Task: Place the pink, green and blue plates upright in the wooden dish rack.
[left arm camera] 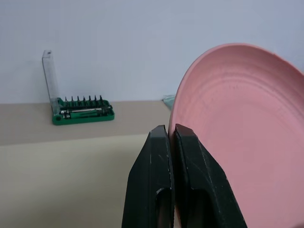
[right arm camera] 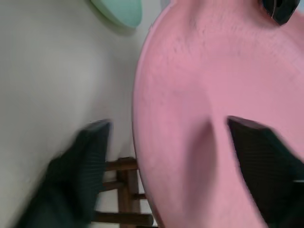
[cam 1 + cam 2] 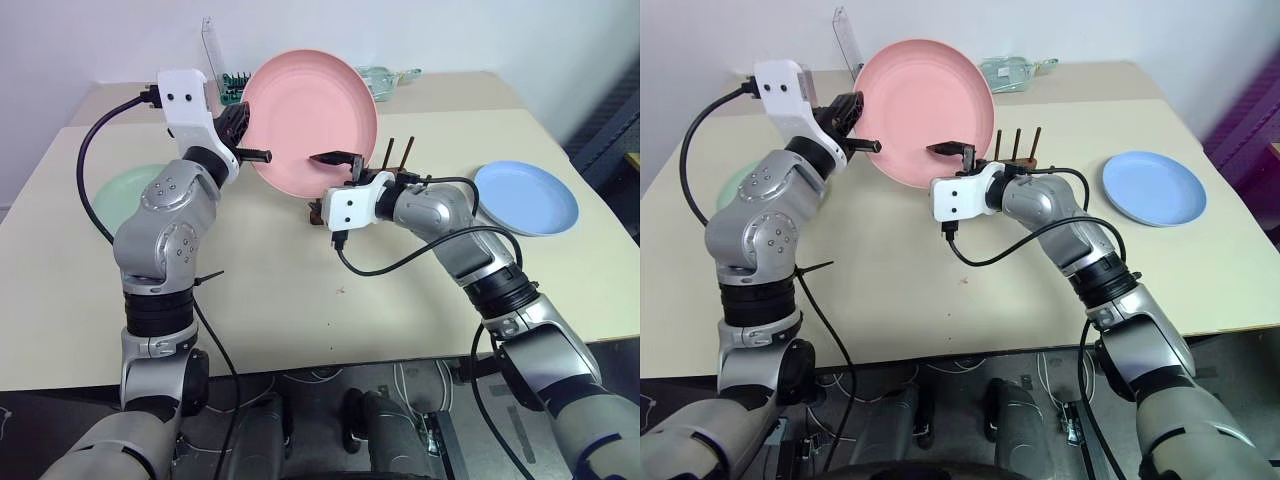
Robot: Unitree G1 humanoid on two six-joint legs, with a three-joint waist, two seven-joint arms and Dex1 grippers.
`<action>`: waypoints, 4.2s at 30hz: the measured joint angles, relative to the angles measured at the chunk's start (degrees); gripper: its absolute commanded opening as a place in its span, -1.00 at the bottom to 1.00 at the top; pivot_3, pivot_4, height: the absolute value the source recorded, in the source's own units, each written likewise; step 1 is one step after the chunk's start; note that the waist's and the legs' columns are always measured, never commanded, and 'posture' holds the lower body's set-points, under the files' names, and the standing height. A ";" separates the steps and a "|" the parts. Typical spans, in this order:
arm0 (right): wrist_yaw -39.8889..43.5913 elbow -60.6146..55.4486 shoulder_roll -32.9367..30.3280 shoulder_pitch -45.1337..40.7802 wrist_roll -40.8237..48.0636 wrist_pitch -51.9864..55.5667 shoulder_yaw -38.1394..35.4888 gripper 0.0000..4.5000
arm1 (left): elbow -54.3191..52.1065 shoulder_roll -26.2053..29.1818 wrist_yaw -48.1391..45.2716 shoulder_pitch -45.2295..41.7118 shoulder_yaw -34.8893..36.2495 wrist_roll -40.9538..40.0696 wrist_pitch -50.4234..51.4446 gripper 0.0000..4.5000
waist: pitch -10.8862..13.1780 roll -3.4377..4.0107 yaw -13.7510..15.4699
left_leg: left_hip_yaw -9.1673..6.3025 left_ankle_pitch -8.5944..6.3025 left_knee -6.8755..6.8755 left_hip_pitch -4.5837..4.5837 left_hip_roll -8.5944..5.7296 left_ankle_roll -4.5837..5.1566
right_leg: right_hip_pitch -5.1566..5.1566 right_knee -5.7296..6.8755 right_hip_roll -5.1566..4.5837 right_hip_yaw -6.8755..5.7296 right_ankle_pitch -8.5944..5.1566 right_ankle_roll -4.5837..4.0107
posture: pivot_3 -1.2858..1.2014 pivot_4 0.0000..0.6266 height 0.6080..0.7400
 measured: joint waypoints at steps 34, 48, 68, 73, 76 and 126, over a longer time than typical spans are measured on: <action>1.79 -12.47 -0.91 -1.06 58.67 54.86 -40.84 -1.00 | 0.44 15.88 -31.51 23.93 -12.82 -0.21 -12.16 0.52 | 0.05 0.08 0.23 | -0.27 -0.01 0.04 -0.09 0.14 -0.01 | -0.08 -0.01 0.02 -0.04 0.16 -0.33 | 0.03 -0.52 0.84; -4.65 4.52 -0.80 -5.56 66.10 65.90 -46.84 -1.00 | -5.29 16.15 -37.85 26.69 -15.60 -0.99 -11.69 0.52 | 0.05 0.19 0.15 | -0.23 0.00 0.04 -0.08 0.10 0.02 | -0.08 0.00 0.04 -0.02 0.09 -0.15 | 0.03 -0.52 0.84; -4.81 -4.38 0.37 -7.39 72.79 68.34 -45.90 -1.00 | -5.18 15.01 -37.89 26.70 -15.93 0.28 -10.97 0.52 | 0.08 0.25 0.23 | -0.25 0.00 0.04 -0.10 0.12 0.02 | -0.10 0.00 0.05 -0.01 0.08 -0.14 | 0.03 -0.52 0.84; -5.35 -1.41 1.32 -4.73 72.24 68.43 -45.19 -1.00 | -5.10 14.74 -38.17 26.69 -15.94 0.68 -10.98 0.52 | 0.08 0.25 0.28 | -0.24 0.00 0.04 -0.10 0.10 0.02 | -0.09 0.00 0.04 -0.01 0.08 -0.14 | 0.03 -0.52 0.84; -5.28 1.51 1.29 -4.44 71.06 67.32 -45.02 -1.00 | -5.09 14.66 -38.25 26.69 -15.94 0.77 -10.98 0.52 | 0.08 0.26 0.22 | -0.24 0.00 0.04 -0.11 0.10 0.02 | -0.10 0.00 0.06 -0.01 0.08 -0.15 | 0.03 -0.52 0.84; 13.24 -30.30 -3.23 12.02 46.72 43.43 -11.32 0.99 | 20.68 3.49 16.95 9.50 34.60 -9.77 7.84 0.19 | -0.01 -0.07 1.71 | -0.38 0.00 0.18 -0.09 0.05 0.00 | 0.04 0.03 0.05 -0.10 0.09 -0.12 | 0.03 -0.52 0.84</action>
